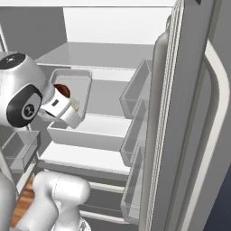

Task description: Place the tupperware containing the steak and garlic meal in the microwave. Close the microwave door and press the start button to reheat the meal.

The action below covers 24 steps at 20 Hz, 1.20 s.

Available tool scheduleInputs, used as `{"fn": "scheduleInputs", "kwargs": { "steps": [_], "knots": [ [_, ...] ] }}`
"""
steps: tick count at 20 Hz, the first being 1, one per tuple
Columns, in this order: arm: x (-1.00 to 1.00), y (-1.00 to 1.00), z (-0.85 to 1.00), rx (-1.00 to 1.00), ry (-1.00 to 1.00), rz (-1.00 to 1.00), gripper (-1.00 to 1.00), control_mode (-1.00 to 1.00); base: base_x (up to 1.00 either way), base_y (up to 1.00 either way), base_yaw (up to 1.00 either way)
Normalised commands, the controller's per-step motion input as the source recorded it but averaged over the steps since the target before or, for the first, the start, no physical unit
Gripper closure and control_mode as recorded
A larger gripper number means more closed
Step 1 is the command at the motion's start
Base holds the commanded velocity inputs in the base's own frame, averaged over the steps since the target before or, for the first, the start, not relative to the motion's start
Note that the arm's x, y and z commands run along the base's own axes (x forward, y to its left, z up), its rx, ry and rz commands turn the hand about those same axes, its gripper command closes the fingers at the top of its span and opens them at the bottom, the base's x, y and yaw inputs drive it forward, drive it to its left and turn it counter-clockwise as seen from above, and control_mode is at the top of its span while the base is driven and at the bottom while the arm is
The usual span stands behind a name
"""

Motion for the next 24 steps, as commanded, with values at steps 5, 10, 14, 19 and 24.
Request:
{"fn": "scheduleInputs", "kwargs": {
  "steps": [5, 10, 14, 19, 24],
  "knots": [
    [-0.12, 0.02, -0.15, -0.01, 0.06, 0.00, 1.00, -1.00, 0.00, 0.00, 0.00],
    [-0.47, 0.00, -0.03, 0.00, 0.00, 0.01, 1.00, -1.00, 0.00, 0.00, 0.00],
    [-0.75, 0.00, 0.00, 0.00, 0.00, 0.00, 1.00, -1.00, 0.00, 0.00, 0.00],
    [-0.50, 0.00, 0.01, 0.00, -0.01, 0.00, 1.00, -1.00, 0.00, 0.00, 0.00],
    [0.27, 0.00, 0.17, 0.00, 0.00, 0.00, 1.00, -1.00, 0.00, 0.00, 0.00]
  ]
}}
